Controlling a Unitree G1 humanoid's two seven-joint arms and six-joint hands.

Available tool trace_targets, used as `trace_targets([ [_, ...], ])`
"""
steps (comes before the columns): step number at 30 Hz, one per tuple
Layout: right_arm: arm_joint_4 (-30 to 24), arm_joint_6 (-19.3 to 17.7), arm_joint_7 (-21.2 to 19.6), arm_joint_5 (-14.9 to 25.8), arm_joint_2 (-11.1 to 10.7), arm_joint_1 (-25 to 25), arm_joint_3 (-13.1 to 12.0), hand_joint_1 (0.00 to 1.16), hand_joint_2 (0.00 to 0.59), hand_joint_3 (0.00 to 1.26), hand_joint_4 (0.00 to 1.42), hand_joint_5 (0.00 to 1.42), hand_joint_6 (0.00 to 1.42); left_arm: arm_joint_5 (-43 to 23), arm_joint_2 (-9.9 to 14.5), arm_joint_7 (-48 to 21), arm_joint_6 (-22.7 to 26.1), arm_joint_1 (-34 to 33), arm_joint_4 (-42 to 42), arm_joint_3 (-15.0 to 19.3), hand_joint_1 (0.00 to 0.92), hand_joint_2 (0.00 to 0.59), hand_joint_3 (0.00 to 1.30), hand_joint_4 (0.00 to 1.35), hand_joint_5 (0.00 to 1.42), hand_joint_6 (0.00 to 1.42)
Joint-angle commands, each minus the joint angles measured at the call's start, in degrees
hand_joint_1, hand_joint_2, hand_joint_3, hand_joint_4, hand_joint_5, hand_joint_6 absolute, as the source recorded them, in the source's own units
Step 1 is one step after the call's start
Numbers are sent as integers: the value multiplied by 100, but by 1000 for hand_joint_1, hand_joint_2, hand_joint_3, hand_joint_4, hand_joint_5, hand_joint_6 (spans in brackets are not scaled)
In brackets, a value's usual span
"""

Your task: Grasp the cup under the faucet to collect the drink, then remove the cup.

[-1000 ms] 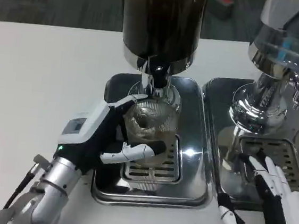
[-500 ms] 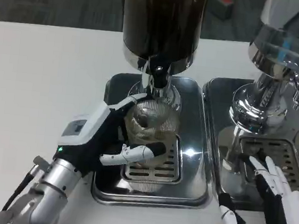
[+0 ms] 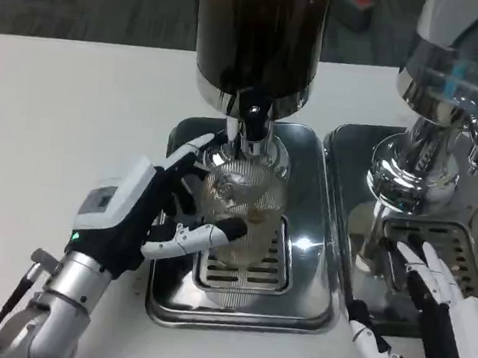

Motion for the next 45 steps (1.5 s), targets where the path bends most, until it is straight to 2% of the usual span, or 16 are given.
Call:
trace_targets([
  [1, 80, 14, -8, 29, 10, -33, -1, 458, 404, 165, 47, 68, 267, -83, 162, -67, -120, 186, -233, 114, 67, 32, 184, 467, 732, 887],
  [15, 224, -52, -96, 75, 82, -209, 54, 451, 397, 165, 53, 72, 267, -344, 766, -330, -291, 790, -1069, 697, 65, 30, 186, 465, 723, 887],
  [20, 187, -22, -110, 46, 119, -234, 80, 450, 393, 165, 54, 77, 267, -480, 1062, -532, -489, 1080, -1383, 938, 38, 42, 179, 396, 621, 872],
  [23, 183, 12, -139, 27, 177, -240, 100, 449, 393, 165, 57, 81, 267, -1044, 1222, -937, -810, 1215, -1419, 1189, 19, 74, 240, 460, 645, 893],
  [29, 217, 10, -177, 6, 237, -251, 115, 436, 401, 165, 64, 86, 267, -2129, 1417, -1742, -1264, 1399, -1754, 1731, 18, 89, 362, 570, 724, 983],
  [32, 249, 2, -192, 4, 241, -279, 136, 434, 400, 165, 64, 88, 267, -3096, 1529, -2529, -1302, 1392, -1996, 1863, 20, 95, 403, 593, 743, 988],
  [35, 286, 2, -202, 19, 243, -320, 147, 431, 399, 165, 64, 95, 275, -4102, 1549, -3473, -1118, 1332, -2197, 1958, 1, 95, 413, 623, 739, 994],
  [39, 400, 3, -232, 30, 282, -437, 178, 429, 399, 165, 64, 97, 278, -5560, 1421, -4802, -404, 1188, -2521, 2184, 0, 90, 406, 628, 738, 929],
  [43, 504, -3, -285, 15, 330, -517, 240, 428, 399, 165, 64, 97, 280, -6410, 1361, -6004, 496, 995, -2765, 2366, 0, 86, 397, 597, 672, 759],
  [45, 545, -4, -316, 19, 356, -543, 258, 428, 400, 165, 64, 97, 280, -6781, 1374, -6694, 1163, 828, -2935, 2419, 0, 84, 387, 499, 577, 591],
])
